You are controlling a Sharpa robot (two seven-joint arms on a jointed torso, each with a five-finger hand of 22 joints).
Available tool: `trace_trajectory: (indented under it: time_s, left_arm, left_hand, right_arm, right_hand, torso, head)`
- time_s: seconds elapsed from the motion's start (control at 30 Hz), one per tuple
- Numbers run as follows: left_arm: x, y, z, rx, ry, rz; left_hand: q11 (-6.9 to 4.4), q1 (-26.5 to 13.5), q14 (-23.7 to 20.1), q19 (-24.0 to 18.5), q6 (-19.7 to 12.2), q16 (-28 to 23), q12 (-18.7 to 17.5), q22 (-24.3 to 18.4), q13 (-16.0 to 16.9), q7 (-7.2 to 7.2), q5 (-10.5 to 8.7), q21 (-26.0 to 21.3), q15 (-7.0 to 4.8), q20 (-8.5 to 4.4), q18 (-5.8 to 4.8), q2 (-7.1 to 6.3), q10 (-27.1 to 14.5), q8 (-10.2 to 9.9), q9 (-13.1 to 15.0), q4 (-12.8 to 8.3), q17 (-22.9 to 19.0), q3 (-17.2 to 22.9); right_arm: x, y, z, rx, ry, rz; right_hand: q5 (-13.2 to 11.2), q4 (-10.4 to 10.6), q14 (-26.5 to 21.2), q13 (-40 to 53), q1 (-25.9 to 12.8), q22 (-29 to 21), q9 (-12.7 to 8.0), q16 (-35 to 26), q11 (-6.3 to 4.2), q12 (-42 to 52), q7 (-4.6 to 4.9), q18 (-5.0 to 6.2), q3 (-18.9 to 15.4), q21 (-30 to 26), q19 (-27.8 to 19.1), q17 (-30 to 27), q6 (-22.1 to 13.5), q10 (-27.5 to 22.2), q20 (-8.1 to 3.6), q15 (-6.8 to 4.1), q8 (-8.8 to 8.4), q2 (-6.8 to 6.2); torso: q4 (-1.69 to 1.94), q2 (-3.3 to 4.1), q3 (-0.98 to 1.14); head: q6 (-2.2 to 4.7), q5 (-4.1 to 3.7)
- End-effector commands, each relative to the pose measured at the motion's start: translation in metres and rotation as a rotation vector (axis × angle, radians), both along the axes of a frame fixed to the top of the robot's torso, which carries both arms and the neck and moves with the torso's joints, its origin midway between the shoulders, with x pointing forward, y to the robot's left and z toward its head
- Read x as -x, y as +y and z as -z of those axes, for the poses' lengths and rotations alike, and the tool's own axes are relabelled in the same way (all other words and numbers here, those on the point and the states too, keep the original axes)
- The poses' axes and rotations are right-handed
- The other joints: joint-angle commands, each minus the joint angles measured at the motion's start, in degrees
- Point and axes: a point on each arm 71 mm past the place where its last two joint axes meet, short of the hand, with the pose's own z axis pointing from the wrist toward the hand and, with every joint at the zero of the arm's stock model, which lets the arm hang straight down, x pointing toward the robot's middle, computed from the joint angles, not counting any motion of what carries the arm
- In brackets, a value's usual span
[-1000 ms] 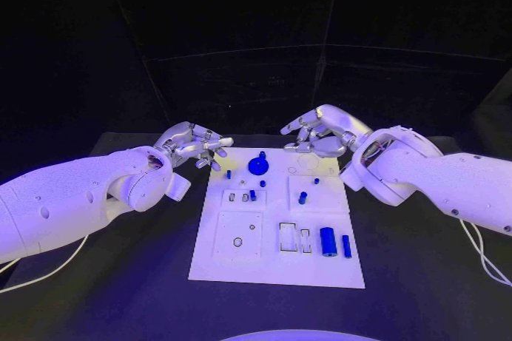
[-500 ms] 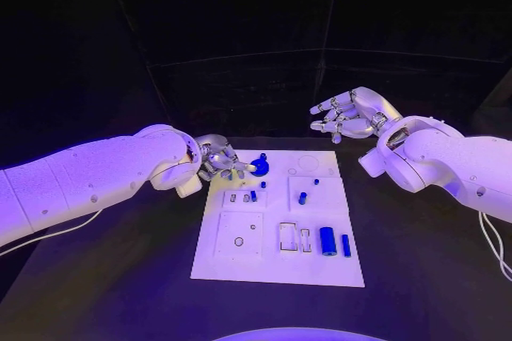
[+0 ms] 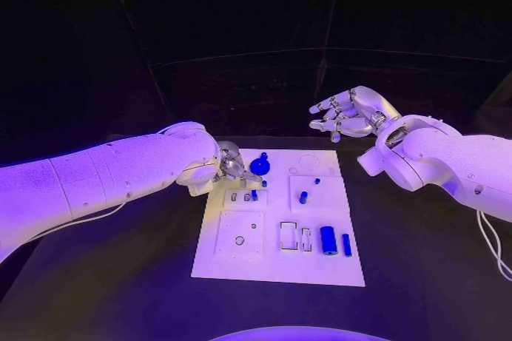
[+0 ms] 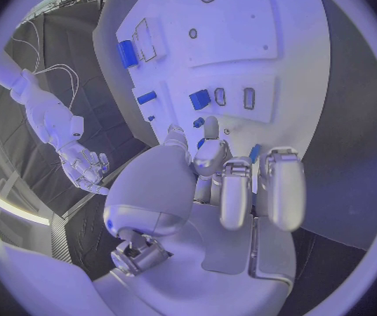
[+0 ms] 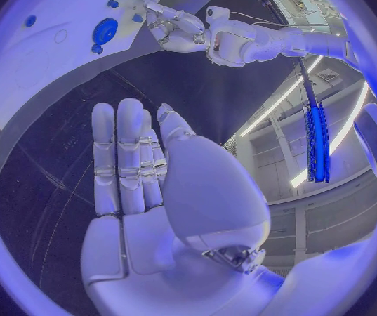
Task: Assemble the parts on the task board
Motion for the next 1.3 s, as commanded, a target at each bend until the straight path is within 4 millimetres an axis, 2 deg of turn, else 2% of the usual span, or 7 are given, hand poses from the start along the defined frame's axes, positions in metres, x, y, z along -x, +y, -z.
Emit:
trace_trajectory:
  time_s: [0.03, 0.4, 0.57, 0.93, 1.3]
  left_arm:
    - [0.0, -0.001, 0.002, -0.086, 0.029, 0.009]
    - [-0.001, -0.012, 0.007, -0.118, 0.057, 0.037]
    - [-0.001, -0.016, 0.008, -0.124, 0.065, 0.049]
    - [0.0, -0.021, 0.009, -0.138, 0.083, 0.071]
    - [0.0, -0.026, 0.009, -0.131, 0.082, 0.087]
  left_hand:
    - [-0.06, -0.26, 5.95, 2.28, -0.5, 0.17, 0.36, 1.65, 0.23, 0.03, 0.05, 0.35, -0.42, -0.37, -0.98, 0.42, -0.28, 0.53, 0.45, 0.01, 15.06, -0.46]
    - [-0.07, -0.25, 5.95, 2.27, -1.02, 0.17, 0.63, 1.79, 0.52, 0.02, 0.05, 0.43, -0.43, -0.37, -1.0, 0.66, -0.35, 1.19, 1.26, -0.09, 15.06, -0.82]
    - [-0.07, -0.01, 5.95, 2.28, -1.2, 0.17, 0.69, 1.89, 0.6, 0.01, 0.06, 0.48, -0.42, -0.36, -1.01, 0.74, -0.38, 1.43, 1.56, -0.21, 15.06, -0.87]
    - [-0.09, 1.1, 5.95, 2.28, -1.73, 0.17, 0.9, 2.17, 0.86, -0.01, 0.06, 0.63, -0.42, -0.35, -1.05, 1.03, -0.45, 2.16, 2.48, -0.69, 15.06, -0.76]
    - [-0.1, 2.61, 5.95, 2.25, -2.27, 0.17, 1.13, 2.33, 1.14, -0.03, 0.08, 0.71, -0.43, -0.34, -1.06, 1.49, -0.45, 2.89, 3.45, -1.49, 15.06, -0.27]
  right_arm:
    - [0.0, 0.001, -0.002, 0.002, -0.005, -0.002]
    - [-0.002, 0.004, -0.001, 0.006, 0.005, -0.008]
    - [-0.003, 0.006, 0.0, 0.007, 0.007, -0.01]
    - [-0.004, 0.008, 0.001, 0.009, 0.012, -0.016]
    - [-0.005, 0.01, 0.001, 0.011, 0.017, -0.019]
  right_hand:
    - [0.28, 0.37, 0.44, -0.09, -0.18, -0.13, 0.06, -0.44, -0.18, -0.37, -0.06, 0.82, 0.1, -0.31, 0.27, -0.08, 0.47, 0.39, 0.0, 0.17, 0.4, -0.37]
    - [0.61, 0.5, 0.56, -0.27, -0.32, -0.8, 0.03, -0.7, -0.18, -0.41, -0.07, 0.91, 0.05, -0.9, 0.09, -0.09, 0.44, 0.37, -0.02, 0.16, 0.43, -0.43]
    - [0.71, 0.57, 0.58, -0.36, -0.39, -1.15, 0.01, -0.82, -0.16, -0.44, -0.06, 0.96, 0.03, -1.2, -0.03, -0.1, 0.39, 0.33, -0.03, 0.17, 0.43, -0.45]
    - [0.88, 0.67, 0.61, -0.49, -0.49, -1.58, -0.01, -1.03, -0.15, -0.5, -0.04, 1.01, 0.0, -1.59, -0.16, -0.11, 0.32, 0.26, -0.03, 0.18, 0.42, -0.47]
    - [0.95, 0.77, 0.63, -0.57, -0.59, -1.89, -0.02, -1.15, -0.14, -0.52, -0.03, 1.05, -0.02, -1.87, -0.28, -0.11, 0.3, 0.23, -0.02, 0.2, 0.43, -0.44]
  torso:
    - [-0.04, 0.08, -0.04]
    - [-0.01, 0.12, -0.15]
    - [0.09, 0.03, -0.1]
    - [0.03, 0.02, -0.08]
    - [0.08, 0.0, -0.03]
  head:
    - [-0.17, -0.05]
    - [-0.69, -0.22]
    - [-0.94, -0.33]
    - [-1.43, -0.29]
    - [-1.66, -0.37]
